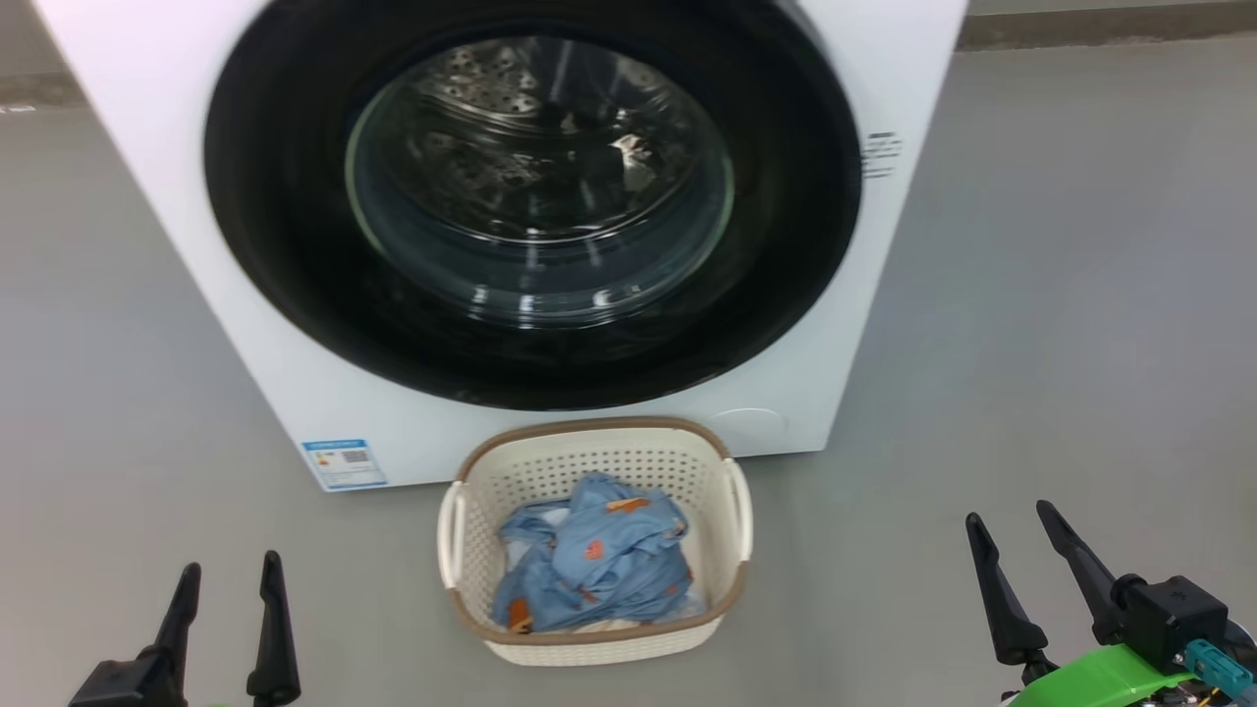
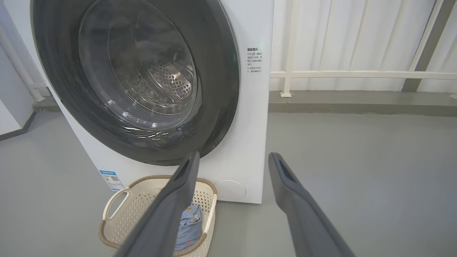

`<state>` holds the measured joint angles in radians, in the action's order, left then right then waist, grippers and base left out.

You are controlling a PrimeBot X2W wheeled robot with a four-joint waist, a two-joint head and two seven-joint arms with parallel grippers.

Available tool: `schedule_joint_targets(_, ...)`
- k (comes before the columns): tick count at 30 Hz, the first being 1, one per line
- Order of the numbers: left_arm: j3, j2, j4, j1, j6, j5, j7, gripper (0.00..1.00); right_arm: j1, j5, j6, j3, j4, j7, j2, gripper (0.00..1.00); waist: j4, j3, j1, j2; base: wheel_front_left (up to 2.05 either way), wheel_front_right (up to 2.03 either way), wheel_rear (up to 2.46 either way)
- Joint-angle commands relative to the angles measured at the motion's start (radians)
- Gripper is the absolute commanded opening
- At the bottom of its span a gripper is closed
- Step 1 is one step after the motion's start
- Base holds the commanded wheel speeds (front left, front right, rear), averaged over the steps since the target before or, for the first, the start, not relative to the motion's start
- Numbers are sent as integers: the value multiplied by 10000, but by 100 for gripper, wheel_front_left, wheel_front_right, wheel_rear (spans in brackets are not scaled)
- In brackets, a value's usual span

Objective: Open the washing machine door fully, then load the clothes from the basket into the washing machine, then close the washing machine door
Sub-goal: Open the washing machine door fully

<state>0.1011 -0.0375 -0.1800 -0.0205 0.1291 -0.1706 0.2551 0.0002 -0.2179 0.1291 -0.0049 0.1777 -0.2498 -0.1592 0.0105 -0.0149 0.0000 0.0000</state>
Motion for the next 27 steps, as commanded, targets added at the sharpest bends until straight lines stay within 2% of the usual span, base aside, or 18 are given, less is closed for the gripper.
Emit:
schedule_joint_targets(1,302,-128,293,174,16,72,67,100,-134,99,16,247,-215,-120,-130,100,-1,-7,0,0,123,123,-246)
schedule_joint_targets(14,355,-128,303,217,16,-225,67,100,-151,29,16,279,-209,-120,-147,100,-2,-56,0,0,108,108,-216)
schedule_joint_targets(27,352,-128,215,222,16,-284,67,100,-182,18,16,300,-197,-120,-128,100,13,-70,0,0,22,22,-44)
